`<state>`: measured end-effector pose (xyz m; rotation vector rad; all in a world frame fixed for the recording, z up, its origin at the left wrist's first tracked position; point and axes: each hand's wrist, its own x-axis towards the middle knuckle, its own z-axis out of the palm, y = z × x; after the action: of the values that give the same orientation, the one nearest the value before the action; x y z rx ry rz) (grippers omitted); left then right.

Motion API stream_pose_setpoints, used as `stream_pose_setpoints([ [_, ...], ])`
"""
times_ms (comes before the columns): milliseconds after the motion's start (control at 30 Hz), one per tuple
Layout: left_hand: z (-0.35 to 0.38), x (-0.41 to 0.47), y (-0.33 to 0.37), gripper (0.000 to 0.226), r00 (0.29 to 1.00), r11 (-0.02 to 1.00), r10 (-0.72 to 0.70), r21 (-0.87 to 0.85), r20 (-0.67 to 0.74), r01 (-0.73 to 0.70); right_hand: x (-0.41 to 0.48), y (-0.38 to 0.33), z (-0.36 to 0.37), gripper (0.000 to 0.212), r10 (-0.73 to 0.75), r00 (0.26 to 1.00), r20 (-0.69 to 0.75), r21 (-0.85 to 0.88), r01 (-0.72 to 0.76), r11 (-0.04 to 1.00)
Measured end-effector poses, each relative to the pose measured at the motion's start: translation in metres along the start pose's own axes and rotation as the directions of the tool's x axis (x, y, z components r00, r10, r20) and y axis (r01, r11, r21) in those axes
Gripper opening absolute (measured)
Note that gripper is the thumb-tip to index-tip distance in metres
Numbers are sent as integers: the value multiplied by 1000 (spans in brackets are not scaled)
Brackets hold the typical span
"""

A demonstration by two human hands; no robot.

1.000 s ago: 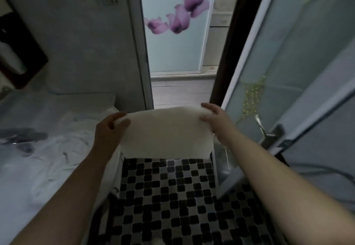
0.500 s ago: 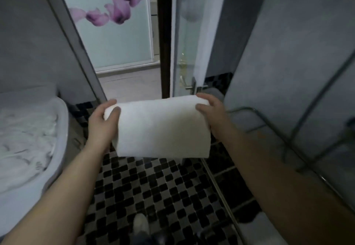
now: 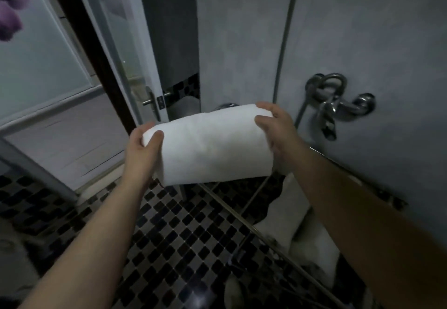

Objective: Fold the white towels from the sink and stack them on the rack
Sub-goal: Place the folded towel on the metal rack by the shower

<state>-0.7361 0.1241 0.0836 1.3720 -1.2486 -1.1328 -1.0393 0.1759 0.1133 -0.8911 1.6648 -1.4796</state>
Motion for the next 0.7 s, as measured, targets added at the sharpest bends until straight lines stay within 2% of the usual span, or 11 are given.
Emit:
stream_pose_setpoints([
  [267,62,-32,-12,35,979,995,41,77,201,-57,-27,23,-81,17,-75,980,-185,-131,51,990],
  [433,79,-41,-22,40,928,994,-48,111,369,7,-7,45,-109,17,-42,978,-205,-131,15,991],
  [567,97,-42,-30,24,919,987,-125,143,375,75,19,63,-119,22,20,990,-141,-138,-40,990],
  [700,124,-51,-36,18,932,968,-249,53,262,243,48,73,-121,26,33,994,-108,-109,-44,993],
])
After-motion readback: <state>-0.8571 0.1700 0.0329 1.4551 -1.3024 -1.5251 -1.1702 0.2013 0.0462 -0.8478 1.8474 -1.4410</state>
